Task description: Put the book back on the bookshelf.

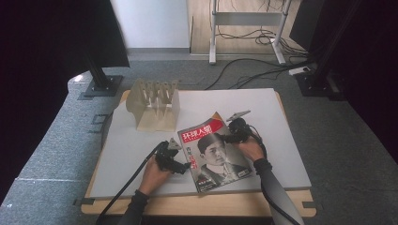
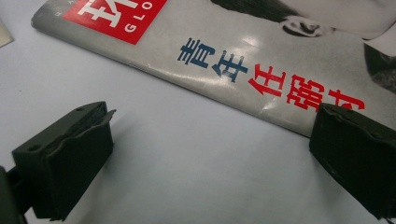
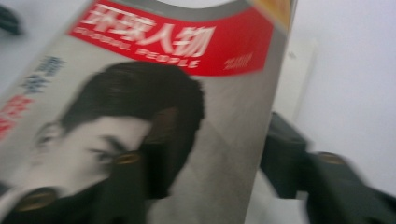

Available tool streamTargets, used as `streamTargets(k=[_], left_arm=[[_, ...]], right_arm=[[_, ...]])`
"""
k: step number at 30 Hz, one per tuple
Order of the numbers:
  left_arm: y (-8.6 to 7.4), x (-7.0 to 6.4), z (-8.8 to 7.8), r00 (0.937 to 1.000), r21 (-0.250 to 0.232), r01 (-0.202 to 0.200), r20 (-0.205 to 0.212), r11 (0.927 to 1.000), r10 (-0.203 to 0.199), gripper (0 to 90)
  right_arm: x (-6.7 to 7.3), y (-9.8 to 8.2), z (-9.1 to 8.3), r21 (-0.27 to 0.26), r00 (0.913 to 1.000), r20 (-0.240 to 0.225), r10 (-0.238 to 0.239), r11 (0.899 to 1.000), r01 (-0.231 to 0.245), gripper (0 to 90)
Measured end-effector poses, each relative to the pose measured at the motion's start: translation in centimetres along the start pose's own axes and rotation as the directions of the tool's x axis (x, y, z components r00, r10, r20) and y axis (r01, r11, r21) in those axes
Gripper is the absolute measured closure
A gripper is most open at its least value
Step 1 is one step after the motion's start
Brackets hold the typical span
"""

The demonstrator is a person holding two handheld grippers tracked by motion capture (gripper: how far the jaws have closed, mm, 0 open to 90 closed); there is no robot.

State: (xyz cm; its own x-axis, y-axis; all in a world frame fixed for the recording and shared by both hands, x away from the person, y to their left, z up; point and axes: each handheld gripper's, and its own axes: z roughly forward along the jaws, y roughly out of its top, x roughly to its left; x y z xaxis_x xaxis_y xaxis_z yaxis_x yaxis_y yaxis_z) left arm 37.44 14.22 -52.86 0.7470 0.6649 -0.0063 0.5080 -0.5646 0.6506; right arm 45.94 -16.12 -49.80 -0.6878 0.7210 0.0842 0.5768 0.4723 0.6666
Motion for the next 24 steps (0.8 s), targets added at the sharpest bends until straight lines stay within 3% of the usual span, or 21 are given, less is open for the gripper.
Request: streamTargets(k=[3,6,9,11,12,13,15,16,18,22,24], left_arm=[[0.0,0.0,0.0,1.0000,0.000,-0.001,-0.001,1.0000,0.001,0.0],[0.0,0.0,0.0,1.0000,0.001,-0.001,-0.001,1.0000,0.001,0.0],[0.0,0.0,0.0,1.0000,0.001,-0.001,-0.002,1.0000,0.001,0.0],[0.0,0.0,0.0,1.0000,0.001,-0.001,-0.001,1.0000,0.001,0.0],[0.0,0.0,0.0,1.0000,0.001,-0.001,-0.001,1.0000,0.001,0.0],[0.0,0.0,0.0,1.0000,0.001,-0.002,-0.001,1.0000,0.002,0.0],[0.0,0.0,0.0,1.0000,0.001,-0.001,-0.001,1.0000,0.001,0.0],[0.0,0.0,0.0,1.0000,0.001,-0.001,-0.001,1.0000,0.001,0.0],[0.0,0.0,0.0,1.0000,0.001,-0.001,-0.001,1.0000,0.001,0.0],[0.0,0.0,0.0,1.0000,0.001,-0.001,-0.001,1.0000,0.001,0.0],[0.0,0.0,0.0,1.0000,0.001,-0.001,-0.001,1.0000,0.001,0.0]], right_arm=[[-1.7,-0.9,1.3,-0.027,0.9934,-0.054,0.102,0.994,-0.103,32.7],[-2.4,-1.0,1.9,-0.082,0.9745,-0.123,0.187,0.977,-0.198,32.1],[-2.5,-1.0,2.0,-0.085,0.9596,-0.160,0.232,0.965,-0.247,38.0],[-2.7,-1.2,1.8,-0.070,0.9523,-0.185,0.243,0.963,-0.259,44.5],[-2.9,-1.4,1.7,-0.055,0.9373,-0.226,0.266,0.957,-0.284,46.2],[-2.9,-1.6,1.5,-0.044,0.9341,-0.236,0.268,0.957,-0.286,52.9],[-2.9,-1.7,1.1,-0.036,0.9507,-0.189,0.246,0.966,-0.257,53.1],[-3.0,-1.6,0.9,-0.045,0.9620,-0.141,0.234,0.969,-0.242,47.7],[-3.3,-1.4,0.6,-0.060,0.9755,-0.030,0.218,0.974,-0.220,38.3],[-3.6,-1.5,1.1,-0.047,0.9728,-0.053,0.226,0.973,-0.228,34.8],[-3.3,-1.5,1.4,-0.058,0.9710,-0.075,0.227,0.971,-0.232,38.6]])
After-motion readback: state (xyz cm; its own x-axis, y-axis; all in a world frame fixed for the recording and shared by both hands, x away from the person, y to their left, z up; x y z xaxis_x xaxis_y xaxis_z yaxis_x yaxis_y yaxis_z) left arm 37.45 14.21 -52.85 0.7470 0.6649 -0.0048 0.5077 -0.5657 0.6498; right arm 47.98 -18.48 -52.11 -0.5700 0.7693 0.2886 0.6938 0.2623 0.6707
